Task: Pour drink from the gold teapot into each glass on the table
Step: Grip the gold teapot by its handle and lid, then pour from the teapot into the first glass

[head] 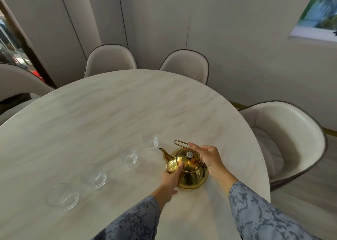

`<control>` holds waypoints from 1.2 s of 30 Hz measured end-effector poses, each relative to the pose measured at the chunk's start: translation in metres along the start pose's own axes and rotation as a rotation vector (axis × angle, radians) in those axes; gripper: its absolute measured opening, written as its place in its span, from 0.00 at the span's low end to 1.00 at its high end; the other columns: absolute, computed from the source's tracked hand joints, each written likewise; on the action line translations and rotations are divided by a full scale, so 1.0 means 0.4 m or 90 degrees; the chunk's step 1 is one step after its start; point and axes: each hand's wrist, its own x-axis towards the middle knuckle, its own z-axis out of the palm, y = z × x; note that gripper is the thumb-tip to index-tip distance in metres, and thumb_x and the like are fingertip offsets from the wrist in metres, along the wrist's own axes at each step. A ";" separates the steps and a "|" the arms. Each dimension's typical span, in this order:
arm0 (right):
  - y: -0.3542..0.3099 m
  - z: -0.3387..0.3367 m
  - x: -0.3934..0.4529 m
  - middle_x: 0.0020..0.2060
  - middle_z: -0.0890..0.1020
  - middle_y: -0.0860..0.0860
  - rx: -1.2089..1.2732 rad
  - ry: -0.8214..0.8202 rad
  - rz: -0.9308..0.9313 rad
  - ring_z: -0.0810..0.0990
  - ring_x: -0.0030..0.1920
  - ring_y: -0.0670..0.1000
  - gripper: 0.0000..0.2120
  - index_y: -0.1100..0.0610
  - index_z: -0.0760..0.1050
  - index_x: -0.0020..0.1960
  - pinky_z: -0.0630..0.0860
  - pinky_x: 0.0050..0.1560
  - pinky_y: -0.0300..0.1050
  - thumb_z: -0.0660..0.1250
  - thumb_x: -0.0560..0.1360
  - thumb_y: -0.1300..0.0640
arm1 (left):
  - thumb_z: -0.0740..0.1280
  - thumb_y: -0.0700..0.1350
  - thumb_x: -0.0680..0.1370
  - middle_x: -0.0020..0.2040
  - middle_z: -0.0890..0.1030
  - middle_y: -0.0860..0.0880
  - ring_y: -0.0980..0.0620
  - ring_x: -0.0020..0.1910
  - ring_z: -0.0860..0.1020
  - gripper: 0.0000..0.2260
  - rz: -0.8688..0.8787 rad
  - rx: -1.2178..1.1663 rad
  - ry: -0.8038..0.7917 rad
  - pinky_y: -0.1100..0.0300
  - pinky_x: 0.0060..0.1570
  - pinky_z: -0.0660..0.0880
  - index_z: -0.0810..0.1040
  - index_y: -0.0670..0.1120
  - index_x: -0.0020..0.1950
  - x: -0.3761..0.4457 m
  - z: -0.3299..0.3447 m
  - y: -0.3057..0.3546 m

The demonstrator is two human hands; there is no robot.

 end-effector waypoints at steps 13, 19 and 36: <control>-0.185 0.051 0.007 0.21 0.65 0.47 -0.022 -0.013 -0.106 0.63 0.23 0.45 0.25 0.55 0.66 0.26 0.67 0.33 0.40 0.76 0.72 0.48 | 0.72 0.69 0.65 0.64 0.76 0.44 0.45 0.60 0.79 0.41 0.095 -0.114 -0.024 0.47 0.55 0.81 0.65 0.47 0.68 -0.012 -0.022 0.092; -0.245 0.093 0.036 0.18 0.72 0.44 -0.123 -0.035 -0.172 0.69 0.21 0.42 0.21 0.58 0.77 0.29 0.70 0.31 0.39 0.72 0.76 0.48 | 0.68 0.64 0.73 0.58 0.82 0.43 0.43 0.56 0.83 0.31 0.068 -0.148 -0.108 0.45 0.56 0.81 0.74 0.43 0.66 0.007 -0.037 0.155; -0.310 0.205 0.089 0.32 0.85 0.51 -0.348 -0.027 -0.212 0.85 0.38 0.54 0.19 0.61 0.83 0.34 0.82 0.44 0.48 0.71 0.76 0.47 | 0.66 0.65 0.75 0.71 0.72 0.38 0.37 0.68 0.75 0.36 0.008 -0.232 -0.227 0.40 0.70 0.70 0.66 0.44 0.75 0.035 -0.063 0.177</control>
